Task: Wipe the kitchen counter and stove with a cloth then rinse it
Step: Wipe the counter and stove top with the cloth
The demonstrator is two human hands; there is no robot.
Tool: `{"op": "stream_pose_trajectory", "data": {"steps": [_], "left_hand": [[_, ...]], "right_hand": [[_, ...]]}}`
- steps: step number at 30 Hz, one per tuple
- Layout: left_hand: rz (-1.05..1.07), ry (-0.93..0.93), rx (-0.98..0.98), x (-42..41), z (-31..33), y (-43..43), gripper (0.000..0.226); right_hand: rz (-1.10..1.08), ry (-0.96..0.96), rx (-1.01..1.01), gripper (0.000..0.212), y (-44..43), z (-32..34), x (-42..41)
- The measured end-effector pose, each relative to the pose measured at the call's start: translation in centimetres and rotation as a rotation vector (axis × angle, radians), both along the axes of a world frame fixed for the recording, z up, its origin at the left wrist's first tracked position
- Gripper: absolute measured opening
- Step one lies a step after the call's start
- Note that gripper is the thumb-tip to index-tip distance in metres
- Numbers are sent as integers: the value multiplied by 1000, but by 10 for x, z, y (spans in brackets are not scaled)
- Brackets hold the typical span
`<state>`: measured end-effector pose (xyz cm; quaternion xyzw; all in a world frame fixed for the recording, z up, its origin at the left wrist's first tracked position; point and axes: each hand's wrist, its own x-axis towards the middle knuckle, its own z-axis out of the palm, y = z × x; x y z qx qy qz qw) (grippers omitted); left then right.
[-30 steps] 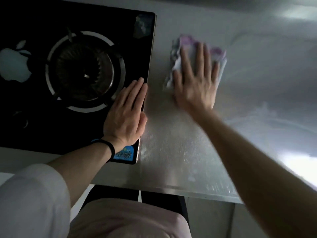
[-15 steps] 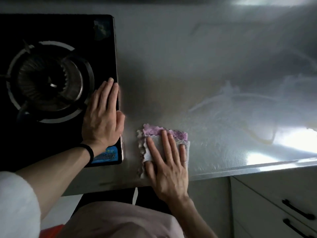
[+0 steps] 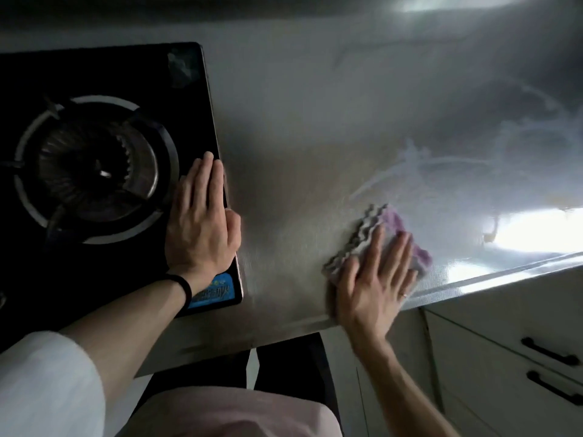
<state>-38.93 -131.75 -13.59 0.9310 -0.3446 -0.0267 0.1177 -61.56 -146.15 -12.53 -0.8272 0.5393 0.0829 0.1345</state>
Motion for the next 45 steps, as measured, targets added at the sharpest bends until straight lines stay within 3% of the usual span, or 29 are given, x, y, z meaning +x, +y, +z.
{"op": "stream_pose_trajectory", "data": {"steps": [6, 13, 19, 24, 27, 30, 34, 45], "left_hand": [[-11, -3, 18, 1, -1, 1, 73], [-17, 2, 6, 3, -4, 3, 73], [7, 70, -17, 4, 0, 1, 73], [70, 141, -145, -1, 12, -23, 78], [-7, 155, -98, -11, 17, -67, 76], [49, 184, 90, -14, 11, -109, 74], [75, 107, 261, -15, -1, -120, 76], [114, 66, 227, -18, -1, -123, 76]], "right_hand": [[261, -58, 52, 69, 121, -8, 46], [587, -101, 47, 66, 46, -10, 8], [295, -27, 11, 68, -116, 3, -67], [112, -32, -27, 70, -120, 7, -62], [358, -43, 23, 72, -74, 7, -50], [542, -44, 55, 72, -51, 2, -36], [688, -65, 23, 67, -93, -10, 15], [840, -171, 9, 66, -259, -28, 283]]}}
